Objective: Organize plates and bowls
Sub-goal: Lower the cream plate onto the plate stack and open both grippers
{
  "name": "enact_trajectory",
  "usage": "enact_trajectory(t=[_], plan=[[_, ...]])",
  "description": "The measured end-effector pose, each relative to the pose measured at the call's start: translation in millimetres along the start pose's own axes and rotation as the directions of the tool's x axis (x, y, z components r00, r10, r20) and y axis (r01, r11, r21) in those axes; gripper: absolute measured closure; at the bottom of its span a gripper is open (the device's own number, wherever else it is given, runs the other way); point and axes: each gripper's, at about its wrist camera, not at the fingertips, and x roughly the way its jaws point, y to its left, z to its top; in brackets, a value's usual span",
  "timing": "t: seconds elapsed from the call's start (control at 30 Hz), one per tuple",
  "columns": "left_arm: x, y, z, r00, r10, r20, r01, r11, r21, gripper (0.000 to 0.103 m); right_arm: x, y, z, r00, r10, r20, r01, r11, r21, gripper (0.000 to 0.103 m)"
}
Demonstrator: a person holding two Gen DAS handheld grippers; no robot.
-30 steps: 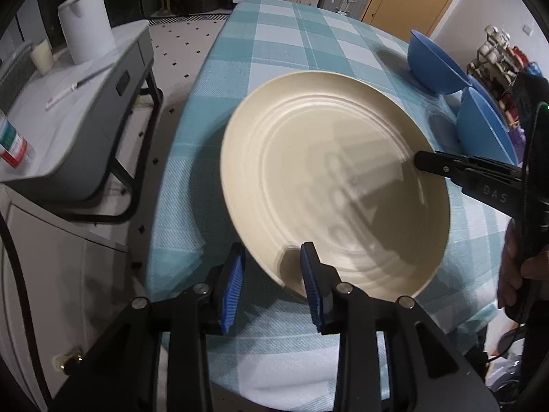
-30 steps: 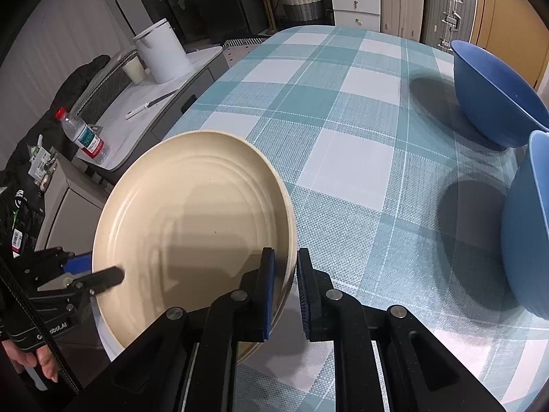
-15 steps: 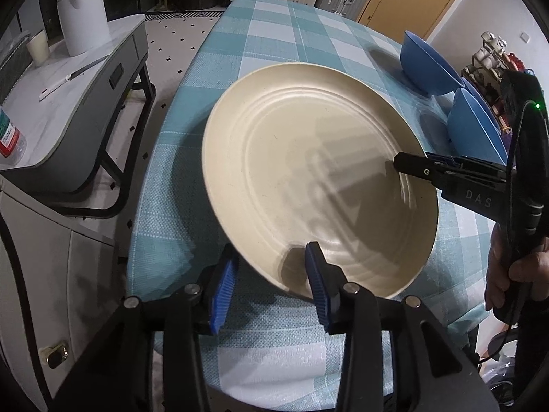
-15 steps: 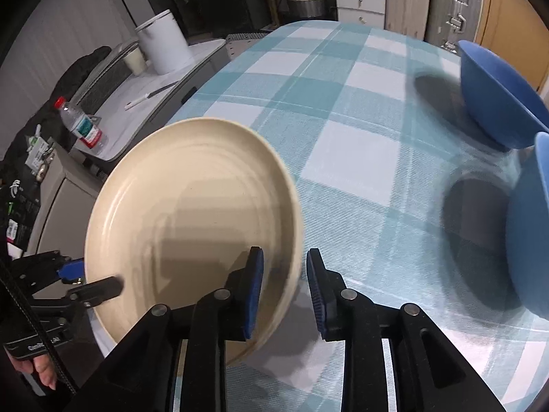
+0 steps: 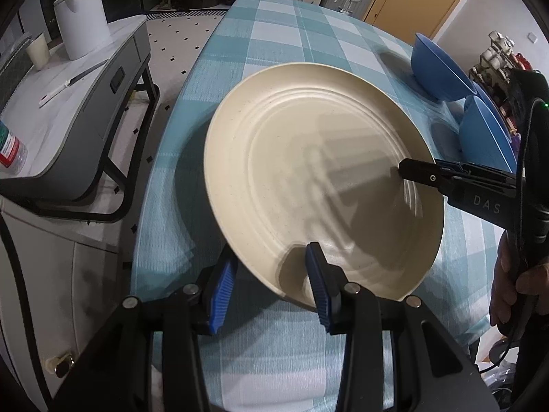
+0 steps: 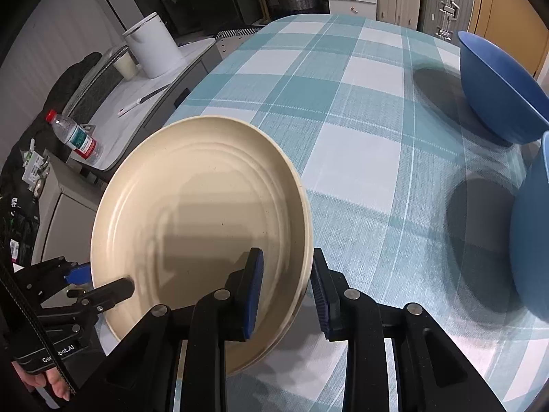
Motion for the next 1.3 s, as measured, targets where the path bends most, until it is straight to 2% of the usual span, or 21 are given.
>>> enact_trajectory(t=[0.2, 0.37, 0.5, 0.67, 0.83, 0.93, 1.07, 1.17, 1.23, 1.3], plan=[[5, 0, 14, 1.0, 0.011, 0.007, -0.011, 1.0, 0.002, 0.063, 4, -8, 14, 1.0, 0.004, 0.006, -0.004, 1.0, 0.023, 0.075], [6, -1, 13, 0.999, 0.03, 0.038, -0.03, 0.999, 0.011, 0.062, 6, -11, 16, 1.0, 0.016, 0.016, -0.016, 1.0, 0.019, 0.074], [3, 0, 9, 0.996, 0.063, 0.064, -0.064, 0.998, 0.009, 0.058, 3, -11, 11, 0.998, -0.006, 0.065, 0.008, 1.0, -0.029, 0.074], [-5, 6, 8, 0.989, 0.116, 0.094, -0.115, 0.993, -0.015, 0.058, -9, -23, 7, 0.995, 0.004, 0.105, -0.007, 1.0, 0.027, 0.074], [-16, 14, 6, 0.983, 0.138, 0.122, -0.132, 0.99, -0.06, 0.056, -32, -25, 4, 0.986, 0.005, 0.168, -0.007, 1.0, 0.011, 0.074], [-26, 13, 3, 0.974, 0.168, 0.149, -0.16, 0.985, -0.066, 0.056, -48, -27, 1, 0.978, 0.019, 0.21, -0.02, 1.0, 0.006, 0.073], [-39, 3, 1, 0.964, 0.185, 0.193, -0.18, 0.983, -0.047, 0.056, -68, -32, -3, 0.965, 0.035, 0.259, -0.043, 0.999, 0.023, 0.067], [-47, -14, 2, 0.926, 0.28, 0.254, -0.287, 0.958, -0.008, 0.056, -82, -37, -8, 0.956, 0.044, 0.288, -0.056, 0.998, 0.033, 0.062], [-51, -21, 4, 0.923, 0.265, 0.281, -0.274, 0.962, -0.007, 0.056, -92, -42, -13, 0.95, 0.05, 0.308, -0.066, 0.997, 0.041, 0.054], [-55, -31, 8, 0.928, 0.23, 0.292, -0.24, 0.971, -0.003, 0.056, -103, -47, -18, 0.942, 0.047, 0.333, -0.067, 0.997, 0.048, 0.052]])
